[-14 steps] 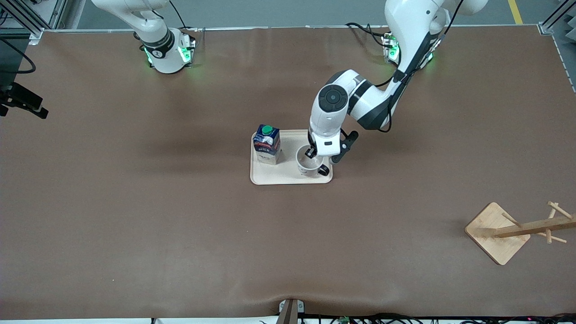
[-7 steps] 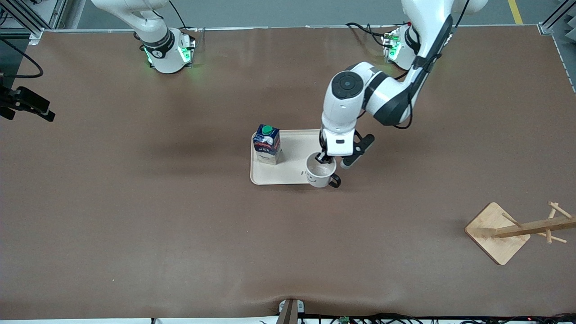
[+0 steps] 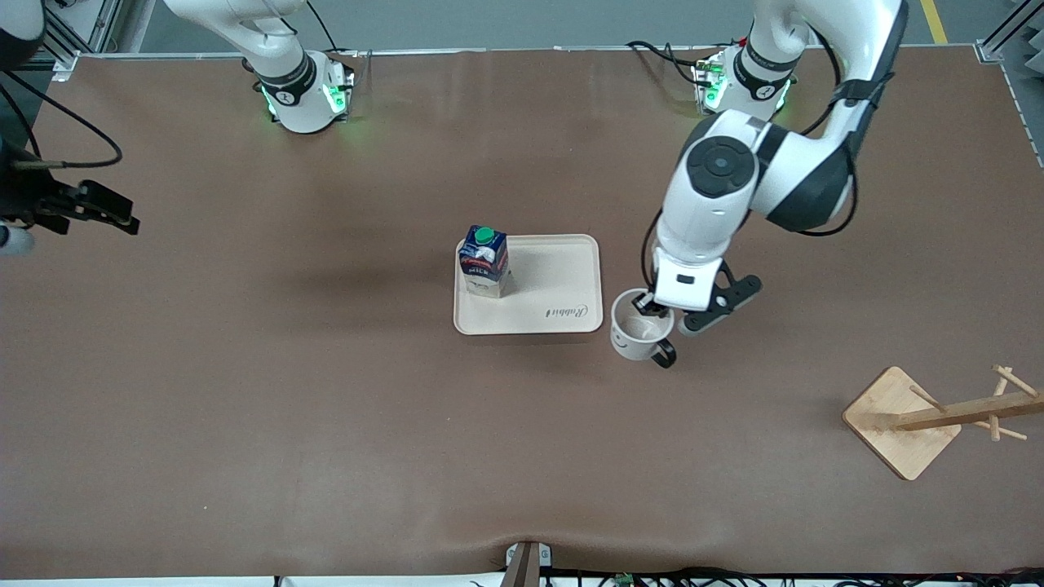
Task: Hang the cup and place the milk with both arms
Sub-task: 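Lift the mug with the left gripper while the right gripper reaches in, then carry the mug toward the stand while the right gripper grasps the milk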
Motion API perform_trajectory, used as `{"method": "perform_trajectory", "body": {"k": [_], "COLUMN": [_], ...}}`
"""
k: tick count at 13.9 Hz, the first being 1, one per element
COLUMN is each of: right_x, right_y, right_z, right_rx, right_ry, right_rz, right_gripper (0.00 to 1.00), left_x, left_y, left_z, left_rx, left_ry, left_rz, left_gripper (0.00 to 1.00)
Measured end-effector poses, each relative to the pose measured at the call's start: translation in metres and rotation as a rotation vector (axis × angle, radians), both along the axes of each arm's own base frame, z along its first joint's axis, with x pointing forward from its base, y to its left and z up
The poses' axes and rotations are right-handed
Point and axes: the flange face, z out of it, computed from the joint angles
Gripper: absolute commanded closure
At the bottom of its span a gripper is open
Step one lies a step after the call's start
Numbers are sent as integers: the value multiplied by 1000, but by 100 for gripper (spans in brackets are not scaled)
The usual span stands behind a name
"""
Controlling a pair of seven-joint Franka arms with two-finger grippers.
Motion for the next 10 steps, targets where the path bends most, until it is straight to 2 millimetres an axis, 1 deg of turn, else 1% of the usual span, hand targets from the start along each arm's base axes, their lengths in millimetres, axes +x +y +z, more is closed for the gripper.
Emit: {"method": "perform_trajectory", "body": {"k": [2, 4, 6, 7, 8, 9, 10], "right_x": [4, 10, 12, 12, 11, 9, 6], "right_y": [3, 10, 21, 32, 46, 66, 92], "right_z": [-13, -31, -42, -43, -43, -43, -44], "right_rx": [8, 9, 25, 58, 100, 130, 139], "right_ry": [27, 65, 95, 100, 107, 118, 129], "right_rz": [2, 11, 25, 31, 23, 3, -25], "right_gripper": [0, 0, 0, 0, 0, 0, 0], "left_x": [16, 33, 45, 49, 52, 53, 54], "left_y": [26, 62, 97, 111, 124, 135, 144], "left_z": [9, 16, 22, 24, 27, 30, 34], "left_rx": [8, 21, 36, 44, 52, 61, 71], "left_ry": [-7, -14, -15, -16, -14, -10, -7], "left_rz": [-56, -127, -198, -231, -267, -308, -352], "left_gripper": [100, 100, 100, 100, 100, 100, 100]}}
